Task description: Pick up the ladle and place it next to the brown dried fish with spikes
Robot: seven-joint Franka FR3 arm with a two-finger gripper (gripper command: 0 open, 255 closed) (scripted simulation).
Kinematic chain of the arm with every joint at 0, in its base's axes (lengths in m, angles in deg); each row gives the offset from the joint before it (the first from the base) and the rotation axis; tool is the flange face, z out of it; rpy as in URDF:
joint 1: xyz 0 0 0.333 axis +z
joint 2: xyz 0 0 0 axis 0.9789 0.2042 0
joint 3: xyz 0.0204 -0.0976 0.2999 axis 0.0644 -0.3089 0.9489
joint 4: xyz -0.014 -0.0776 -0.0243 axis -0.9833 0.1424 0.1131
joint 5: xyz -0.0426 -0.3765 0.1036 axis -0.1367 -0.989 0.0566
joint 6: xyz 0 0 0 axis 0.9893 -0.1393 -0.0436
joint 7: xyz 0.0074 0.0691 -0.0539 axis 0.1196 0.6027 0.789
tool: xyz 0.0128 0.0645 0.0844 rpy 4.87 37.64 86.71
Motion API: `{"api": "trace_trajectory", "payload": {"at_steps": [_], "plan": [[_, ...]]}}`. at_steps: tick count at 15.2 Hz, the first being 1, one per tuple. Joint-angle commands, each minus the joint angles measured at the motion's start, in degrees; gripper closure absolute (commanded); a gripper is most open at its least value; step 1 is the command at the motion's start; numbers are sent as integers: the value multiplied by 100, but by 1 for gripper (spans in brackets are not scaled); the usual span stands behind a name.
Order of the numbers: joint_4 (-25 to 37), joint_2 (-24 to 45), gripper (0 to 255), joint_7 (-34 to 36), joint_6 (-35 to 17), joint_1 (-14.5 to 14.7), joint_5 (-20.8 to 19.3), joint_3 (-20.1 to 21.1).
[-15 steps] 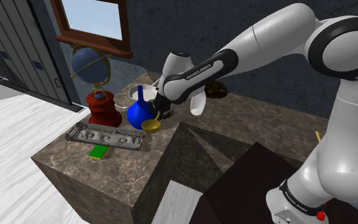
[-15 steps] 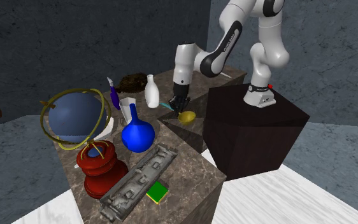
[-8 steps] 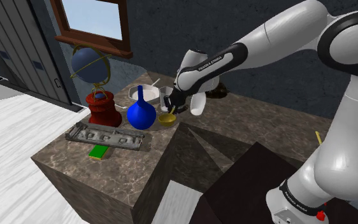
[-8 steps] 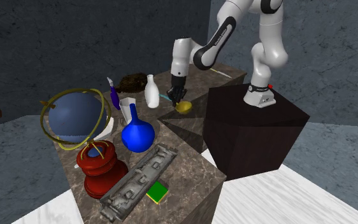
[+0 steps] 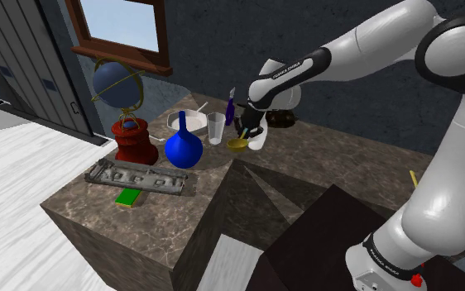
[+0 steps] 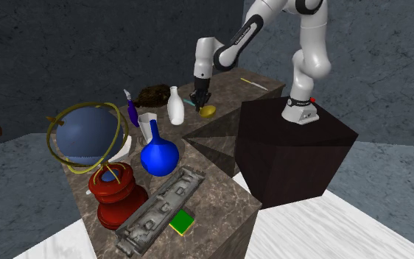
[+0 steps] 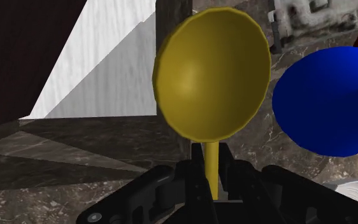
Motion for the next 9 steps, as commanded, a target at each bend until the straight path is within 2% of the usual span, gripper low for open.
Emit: {"api": "trace_trajectory", "payload": {"at_steps": [1,9], "plan": [[29,18,255,-350,76,-210,76,-77],[414,222,255,-1457,504,-949,247,-394]]}}
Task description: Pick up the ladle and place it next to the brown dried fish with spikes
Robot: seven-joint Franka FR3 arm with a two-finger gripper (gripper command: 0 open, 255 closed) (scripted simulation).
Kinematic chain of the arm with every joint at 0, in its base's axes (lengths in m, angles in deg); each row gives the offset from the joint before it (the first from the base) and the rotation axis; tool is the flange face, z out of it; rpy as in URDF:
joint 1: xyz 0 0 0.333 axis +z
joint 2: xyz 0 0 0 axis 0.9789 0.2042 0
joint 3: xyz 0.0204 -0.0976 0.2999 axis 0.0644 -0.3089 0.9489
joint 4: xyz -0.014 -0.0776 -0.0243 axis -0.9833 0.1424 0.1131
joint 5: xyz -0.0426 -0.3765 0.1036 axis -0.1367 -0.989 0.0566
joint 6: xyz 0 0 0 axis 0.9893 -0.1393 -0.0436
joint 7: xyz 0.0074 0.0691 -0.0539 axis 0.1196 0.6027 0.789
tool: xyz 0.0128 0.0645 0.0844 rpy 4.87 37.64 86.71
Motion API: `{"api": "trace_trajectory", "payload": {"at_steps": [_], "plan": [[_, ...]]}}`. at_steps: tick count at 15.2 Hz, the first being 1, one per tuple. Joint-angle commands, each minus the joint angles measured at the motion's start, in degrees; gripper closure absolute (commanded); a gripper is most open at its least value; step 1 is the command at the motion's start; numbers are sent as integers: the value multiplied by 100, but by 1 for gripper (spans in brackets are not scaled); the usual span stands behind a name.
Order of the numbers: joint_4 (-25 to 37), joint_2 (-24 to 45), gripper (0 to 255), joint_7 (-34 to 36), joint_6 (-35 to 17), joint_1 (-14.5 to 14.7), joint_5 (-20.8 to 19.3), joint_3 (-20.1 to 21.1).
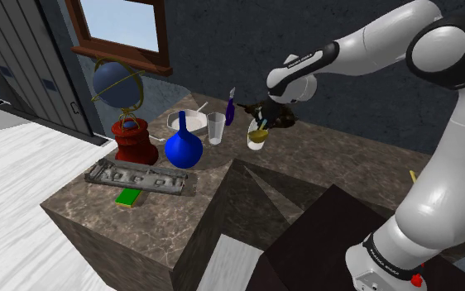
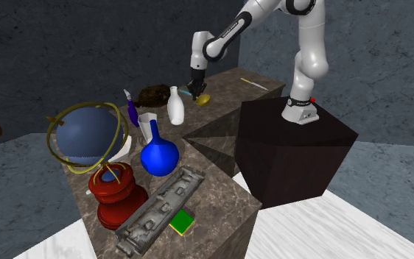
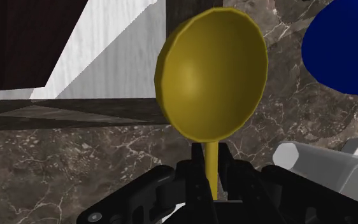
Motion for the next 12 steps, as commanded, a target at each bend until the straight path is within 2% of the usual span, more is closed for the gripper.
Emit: {"api": "trace_trajectory", "payload": {"at_steps": [1,12], "plan": [[131,107,255,-312,97,-202,47,-84],[1436,898,255,-1494,935,-1152,107,-471]]}}
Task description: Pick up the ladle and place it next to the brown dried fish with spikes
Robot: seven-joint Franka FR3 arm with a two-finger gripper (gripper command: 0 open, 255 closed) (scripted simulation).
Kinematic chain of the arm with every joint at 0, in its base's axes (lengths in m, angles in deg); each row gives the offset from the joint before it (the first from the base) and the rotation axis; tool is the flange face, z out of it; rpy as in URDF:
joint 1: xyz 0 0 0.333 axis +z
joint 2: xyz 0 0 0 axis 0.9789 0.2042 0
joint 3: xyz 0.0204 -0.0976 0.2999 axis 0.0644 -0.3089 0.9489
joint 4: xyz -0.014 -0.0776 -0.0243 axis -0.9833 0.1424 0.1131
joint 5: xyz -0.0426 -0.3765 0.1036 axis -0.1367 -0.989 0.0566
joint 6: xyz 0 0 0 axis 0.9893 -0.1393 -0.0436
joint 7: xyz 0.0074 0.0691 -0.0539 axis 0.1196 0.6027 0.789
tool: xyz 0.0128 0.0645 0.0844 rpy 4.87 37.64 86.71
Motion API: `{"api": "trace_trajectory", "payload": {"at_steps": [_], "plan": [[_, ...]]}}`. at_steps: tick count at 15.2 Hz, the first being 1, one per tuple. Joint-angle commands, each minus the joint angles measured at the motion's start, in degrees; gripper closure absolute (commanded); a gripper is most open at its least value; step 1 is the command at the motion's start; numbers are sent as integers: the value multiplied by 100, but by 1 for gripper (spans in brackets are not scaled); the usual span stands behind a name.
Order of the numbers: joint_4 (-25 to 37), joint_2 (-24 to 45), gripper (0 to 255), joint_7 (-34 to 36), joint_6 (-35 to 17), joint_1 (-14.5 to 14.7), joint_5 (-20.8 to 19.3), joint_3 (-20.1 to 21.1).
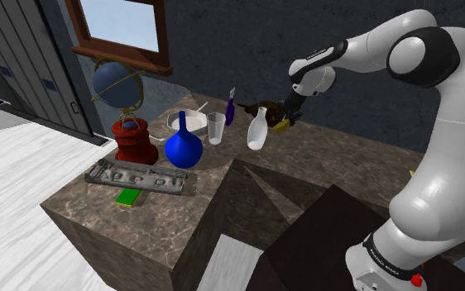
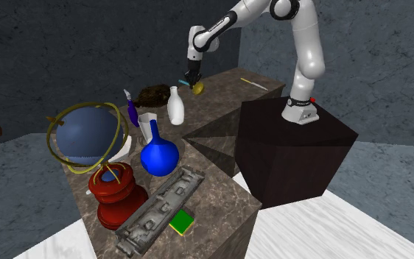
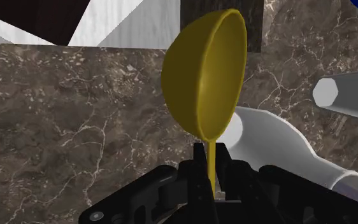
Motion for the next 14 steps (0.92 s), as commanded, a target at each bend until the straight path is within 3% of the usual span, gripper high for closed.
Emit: {"api": "trace_trajectory", "payload": {"at_steps": [1,8,14], "plan": [[329,199,255,-183,187,-167,1,-59],[1727,1037,255,-711,917,-756,-7,-225],[3461,2049,255,-1008,1752,-1278,-36,-308]]}}
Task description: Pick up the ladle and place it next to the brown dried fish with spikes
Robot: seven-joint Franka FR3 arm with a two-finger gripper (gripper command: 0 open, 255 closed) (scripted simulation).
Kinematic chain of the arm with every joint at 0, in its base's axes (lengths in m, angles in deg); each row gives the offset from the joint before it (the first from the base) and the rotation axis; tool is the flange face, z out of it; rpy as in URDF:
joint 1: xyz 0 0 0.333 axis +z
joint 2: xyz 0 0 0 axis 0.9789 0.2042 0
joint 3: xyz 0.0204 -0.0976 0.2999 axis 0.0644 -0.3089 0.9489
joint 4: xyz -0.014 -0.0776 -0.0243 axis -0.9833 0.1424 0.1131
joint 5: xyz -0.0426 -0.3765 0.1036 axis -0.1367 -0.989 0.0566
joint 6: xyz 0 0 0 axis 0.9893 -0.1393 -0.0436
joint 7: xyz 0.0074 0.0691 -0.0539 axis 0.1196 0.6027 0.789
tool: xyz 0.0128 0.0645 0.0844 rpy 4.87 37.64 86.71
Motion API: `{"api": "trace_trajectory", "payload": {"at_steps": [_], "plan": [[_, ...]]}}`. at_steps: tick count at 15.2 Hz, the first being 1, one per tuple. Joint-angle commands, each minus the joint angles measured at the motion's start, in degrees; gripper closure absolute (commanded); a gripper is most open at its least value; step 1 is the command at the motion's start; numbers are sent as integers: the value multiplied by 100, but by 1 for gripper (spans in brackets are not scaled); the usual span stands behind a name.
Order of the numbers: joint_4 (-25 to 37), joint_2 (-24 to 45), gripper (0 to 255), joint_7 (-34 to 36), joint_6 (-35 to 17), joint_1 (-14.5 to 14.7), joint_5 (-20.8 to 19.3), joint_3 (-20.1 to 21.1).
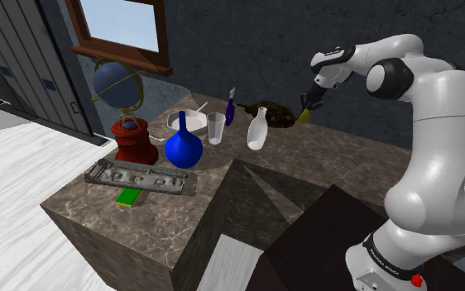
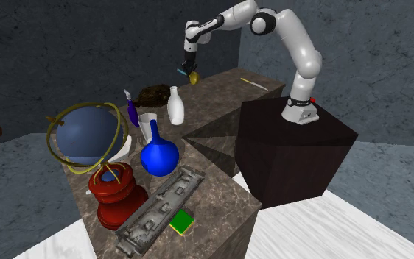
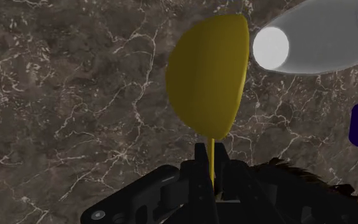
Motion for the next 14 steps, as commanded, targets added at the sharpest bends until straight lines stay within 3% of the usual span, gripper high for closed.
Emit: {"api": "trace_trajectory", "payload": {"at_steps": [1,3,4,14], "plan": [[722,411,255,-77,345,-185,-14,-18],[1613,917,255,-113,753,-377,-34,-25],[2636,1491,255,-100,1212,-554,-56,-21],[2355,1761,255,-238,677,-541,-15,9]]}}
